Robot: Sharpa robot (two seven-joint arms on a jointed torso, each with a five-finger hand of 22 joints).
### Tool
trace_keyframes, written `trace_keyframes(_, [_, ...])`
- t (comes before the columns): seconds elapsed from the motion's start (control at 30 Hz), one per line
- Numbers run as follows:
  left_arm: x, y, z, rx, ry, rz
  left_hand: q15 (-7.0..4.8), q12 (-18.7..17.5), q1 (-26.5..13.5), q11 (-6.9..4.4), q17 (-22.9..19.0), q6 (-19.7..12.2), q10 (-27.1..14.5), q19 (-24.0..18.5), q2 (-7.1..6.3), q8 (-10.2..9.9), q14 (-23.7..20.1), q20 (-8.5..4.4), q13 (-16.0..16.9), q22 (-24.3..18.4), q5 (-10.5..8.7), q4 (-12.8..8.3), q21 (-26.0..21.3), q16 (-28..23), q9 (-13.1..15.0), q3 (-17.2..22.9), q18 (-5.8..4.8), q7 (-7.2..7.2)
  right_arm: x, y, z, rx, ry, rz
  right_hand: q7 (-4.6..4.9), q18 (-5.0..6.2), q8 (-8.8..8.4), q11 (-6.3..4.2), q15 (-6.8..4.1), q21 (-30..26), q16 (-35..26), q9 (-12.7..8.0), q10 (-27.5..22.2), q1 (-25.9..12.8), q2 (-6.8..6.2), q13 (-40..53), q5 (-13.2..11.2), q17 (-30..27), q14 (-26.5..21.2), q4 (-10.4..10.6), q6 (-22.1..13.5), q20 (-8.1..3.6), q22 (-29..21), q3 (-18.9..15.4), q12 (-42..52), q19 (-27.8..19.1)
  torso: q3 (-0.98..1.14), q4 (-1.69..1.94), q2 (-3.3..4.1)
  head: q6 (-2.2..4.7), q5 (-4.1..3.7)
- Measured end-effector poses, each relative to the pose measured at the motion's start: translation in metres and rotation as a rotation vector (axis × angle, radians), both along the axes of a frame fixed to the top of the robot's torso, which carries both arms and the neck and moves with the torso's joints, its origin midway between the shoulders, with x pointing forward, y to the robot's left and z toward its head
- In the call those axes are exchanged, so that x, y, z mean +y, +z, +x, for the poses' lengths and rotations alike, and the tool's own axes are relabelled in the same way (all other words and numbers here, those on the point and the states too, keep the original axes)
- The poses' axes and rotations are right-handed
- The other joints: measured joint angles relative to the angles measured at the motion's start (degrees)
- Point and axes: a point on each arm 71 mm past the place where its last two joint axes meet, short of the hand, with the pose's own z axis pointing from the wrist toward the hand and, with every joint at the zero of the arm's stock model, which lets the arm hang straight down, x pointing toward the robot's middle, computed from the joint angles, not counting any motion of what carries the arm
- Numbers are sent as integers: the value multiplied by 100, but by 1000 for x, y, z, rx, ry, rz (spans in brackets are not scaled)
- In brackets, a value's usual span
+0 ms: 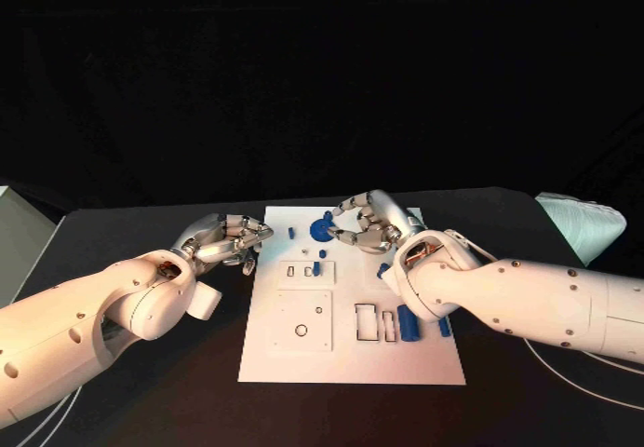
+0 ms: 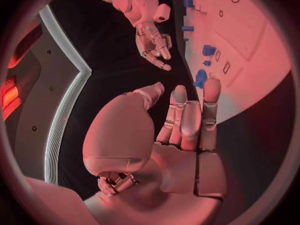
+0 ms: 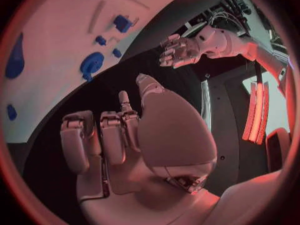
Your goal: Assemble the parts on the task board
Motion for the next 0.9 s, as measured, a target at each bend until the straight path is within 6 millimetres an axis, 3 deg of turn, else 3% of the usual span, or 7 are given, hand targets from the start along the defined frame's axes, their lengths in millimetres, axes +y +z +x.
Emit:
trace_keyframes(0.1, [-6, 2, 6, 4, -5, 63, -31, 609, -26, -29, 741, -105, -4, 600, -26, 403, 411, -31, 350, 1133, 0, 113, 822, 466, 201, 42, -194, -52, -16, 10, 12, 17, -25, 53, 1, 0, 22, 0, 0, 0, 0, 5, 0, 0, 0, 0, 51, 0, 0, -17, 40, 0, 0, 51, 0, 0, 15, -9, -37, 6, 20])
trace_keyframes(0.13, [-7, 3, 9, 5, -7, 84, -41, 788, -40, -41, 829, -112, 123, 723, -40, 472, 502, -43, 517, 1362, 0, 148, 978, 556, 234, 54, -195, -59, -22, 12, 16, 21, -33, 67, 1, 0, 22, -5, 0, 0, 0, 8, -5, 0, 0, 0, 70, 0, 0, -15, 40, 0, 0, 80, 0, 0, 20, -12, -50, 6, 29])
trace_keyframes(0.2, [-10, 7, 15, 5, -10, 136, -54, 1011, -56, -55, 883, -112, 301, 865, -56, 548, 606, -47, 746, 1620, 0, 209, 1150, 654, 260, 55, -194, -59, -33, 19, 23, 26, -54, 94, 1, -1, 45, -15, 0, 0, 0, 8, -15, 0, 0, 0, 80, 0, 0, -15, 40, 0, 0, 80, 0, 0, 31, -15, -83, -2, 48])
trace_keyframes(0.43, [-25, 25, 35, -3, -33, 324, -83, 1728, -100, -117, 891, -88, 1094, 1437, -100, 629, 638, -101, 1672, 2573, 0, 398, 1710, 953, 243, 70, -375, -126, -66, 29, 38, 53, -109, 143, 0, 0, 45, -15, 0, 0, 0, 8, -15, 0, 0, 0, 101, 0, 0, -15, 40, 0, -1, 111, 27, 0, 66, -26, -172, -56, 104])
trace_keyframes(0.47, [-28, 26, 37, -1, -41, 351, -83, 1826, -143, -123, 891, -71, 1219, 1552, -143, 629, 638, -114, 1812, 2760, 0, 467, 1812, 1001, 226, 65, -460, -143, -69, 30, 39, 57, -114, 146, 0, 0, 45, -15, 0, 0, 0, 7, -15, 0, 0, 0, 101, 0, 0, -15, 40, 0, -1, 111, 27, 0, 71, -28, -181, -62, 109])
trace_keyframes(0.63, [-50, 29, 43, 21, -92, 495, -83, 1953, -326, -122, 891, -71, 1407, 1714, -181, 556, 638, -115, 2011, 3041, 0, 666, 1969, 1065, 167, 6, -462, -143, -76, 30, 42, 79, -120, 157, 0, 0, 44, -15, 0, 0, 0, 7, -15, 0, 0, 0, 101, 0, 0, -16, 40, 0, -2, 111, 27, 0, 92, -32, -215, -97, 130])
trace_keyframes(0.9, [-72, 24, 51, 82, -157, 713, -83, 1969, -689, -111, 891, -71, 1451, 1721, -146, 489, 638, -125, 2069, 3122, 0, 759, 1990, 1065, 132, -88, -462, -142, -80, 28, 45, 107, -118, 158, 0, 0, 44, -15, 0, 0, 0, 7, -15, 25, -25, -1, 101, 0, 0, -15, 40, -1, -2, 111, 26, 0, 115, -40, -238, -133, 141])
